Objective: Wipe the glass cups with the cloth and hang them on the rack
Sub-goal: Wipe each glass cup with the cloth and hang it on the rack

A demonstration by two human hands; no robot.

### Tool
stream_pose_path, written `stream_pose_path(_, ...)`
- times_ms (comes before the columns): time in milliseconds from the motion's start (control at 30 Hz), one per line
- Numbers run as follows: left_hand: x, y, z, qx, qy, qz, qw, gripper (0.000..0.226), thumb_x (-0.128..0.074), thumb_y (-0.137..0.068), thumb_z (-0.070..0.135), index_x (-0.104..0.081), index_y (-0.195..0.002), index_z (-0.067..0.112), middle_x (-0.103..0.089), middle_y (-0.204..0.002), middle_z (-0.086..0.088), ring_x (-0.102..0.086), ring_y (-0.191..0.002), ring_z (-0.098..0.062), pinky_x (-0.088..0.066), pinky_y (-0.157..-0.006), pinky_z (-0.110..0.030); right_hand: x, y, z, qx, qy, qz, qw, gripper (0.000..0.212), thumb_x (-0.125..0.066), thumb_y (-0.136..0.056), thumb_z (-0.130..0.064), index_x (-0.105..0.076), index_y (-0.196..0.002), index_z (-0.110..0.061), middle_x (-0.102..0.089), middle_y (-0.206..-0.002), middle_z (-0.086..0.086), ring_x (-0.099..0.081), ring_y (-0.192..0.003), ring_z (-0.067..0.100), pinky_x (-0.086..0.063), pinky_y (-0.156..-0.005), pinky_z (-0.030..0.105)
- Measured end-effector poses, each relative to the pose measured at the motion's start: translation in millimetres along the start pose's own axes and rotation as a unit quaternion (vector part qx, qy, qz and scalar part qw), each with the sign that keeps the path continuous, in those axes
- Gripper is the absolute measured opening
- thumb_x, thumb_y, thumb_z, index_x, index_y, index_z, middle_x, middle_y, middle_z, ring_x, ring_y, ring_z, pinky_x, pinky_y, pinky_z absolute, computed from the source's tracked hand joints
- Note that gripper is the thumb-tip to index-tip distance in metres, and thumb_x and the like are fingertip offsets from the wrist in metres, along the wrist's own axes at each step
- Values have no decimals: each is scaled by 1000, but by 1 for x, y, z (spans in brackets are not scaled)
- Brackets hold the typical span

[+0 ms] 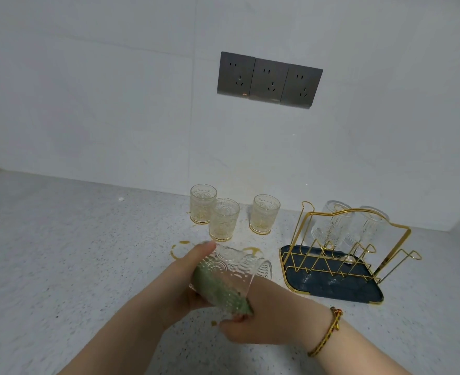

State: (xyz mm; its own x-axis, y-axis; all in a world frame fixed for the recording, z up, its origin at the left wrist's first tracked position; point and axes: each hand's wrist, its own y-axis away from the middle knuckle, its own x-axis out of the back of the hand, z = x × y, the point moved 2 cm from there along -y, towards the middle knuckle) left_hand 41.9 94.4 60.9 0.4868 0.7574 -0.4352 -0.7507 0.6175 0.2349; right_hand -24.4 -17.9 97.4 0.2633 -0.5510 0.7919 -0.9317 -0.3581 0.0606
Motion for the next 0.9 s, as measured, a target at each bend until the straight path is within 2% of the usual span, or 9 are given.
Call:
stream_pose_path(100, 0, -1, 0, -14, 20, -23, 999, 35, -58, -75, 38, -66, -96, 12, -75, -85, -7, -72, -73, -19, -58, -57, -31, 8, -1, -2, -115, -202, 10, 973, 12, -59, -81, -13, -53, -72, -19, -47, -53, -7, -46, -42, -1, -35, -42, 9)
stream_pose_path(300, 4, -2, 3, -57, -4, -100, 993, 91, -81, -48, 52, -54, -123, 7, -63, -121, -19, -63, -107, -33, -56, -85, -40, 13, -4, -1, -167, -694, 92, 695, 9, -65, -54, -1, -69, -62, 0, -64, -62, 17, -65, -56, 23, -54, -62, 29)
stream_pose_path(400, -1, -2, 3, -56, 10, -63, 996, 72, -76, -59, 48, -58, -116, 7, -69, -108, -17, -69, -90, -26, -59, -72, -35, 8, -1, 2, -179, -468, 88, 861, 11, -66, -70, -7, -59, -62, -8, -50, -44, 4, -50, -42, 10, -50, -60, 38)
stream_pose_path(467, -2, -4, 3, -31, 6, -43, 999, 47, -67, -69, 44, -63, -103, 12, -75, -93, -11, -72, -78, -22, -60, -62, -32, 5, -5, 1, -65, -141, 97, 983, 28, -52, -81, -11, -46, -65, -32, -43, -51, -11, -45, -48, -1, -42, -52, 14)
stream_pose_path(533, -1, -6, 1, -6, -7, -33, 999, 48, -57, -64, 45, -64, -98, 13, -75, -92, -11, -72, -77, -24, -60, -65, -34, 1, -6, 0, 41, 19, 111, 993, 27, -44, -78, -7, -37, -72, -33, -33, -61, -15, -43, -58, -9, -34, -54, 8)
stream_pose_path(633, 0, -3, 2, -21, -9, -48, 999, 59, -64, -68, 51, -61, -112, 11, -70, -108, -16, -69, -91, -29, -59, -73, -36, 9, 0, 0, -35, -205, 96, 973, 23, -49, -83, 4, -53, -77, -18, -45, -53, -13, -47, -46, -6, -37, -45, 7)
stream_pose_path(767, 7, 0, 4, -75, -10, -94, 993, 91, -83, -44, 55, -57, -118, 7, -67, -112, -20, -68, -94, -31, -58, -76, -41, 20, 8, -2, -160, -633, 111, 749, 29, -56, -81, 7, -56, -54, -3, -53, -34, 5, -55, -33, 12, -45, -37, 14)
stream_pose_path(833, 3, 2, 5, -80, 4, -91, 993, 78, -80, -52, 49, -59, -114, 7, -69, -105, -19, -69, -86, -30, -59, -68, -40, 18, 10, -5, -174, -542, 88, 818, 20, -52, -85, 0, -50, -66, -7, -51, -38, 2, -48, -31, 10, -39, -33, 16)
stream_pose_path(900, -1, 2, 4, -57, 26, -65, 996, 45, -65, -66, 40, -62, -103, 15, -73, -91, -10, -70, -73, -23, -57, -55, -33, 16, 7, -5, -92, -223, 74, 968, 23, -51, -86, -7, -44, -70, -21, -45, -51, -4, -42, -38, 3, -32, -38, 10)
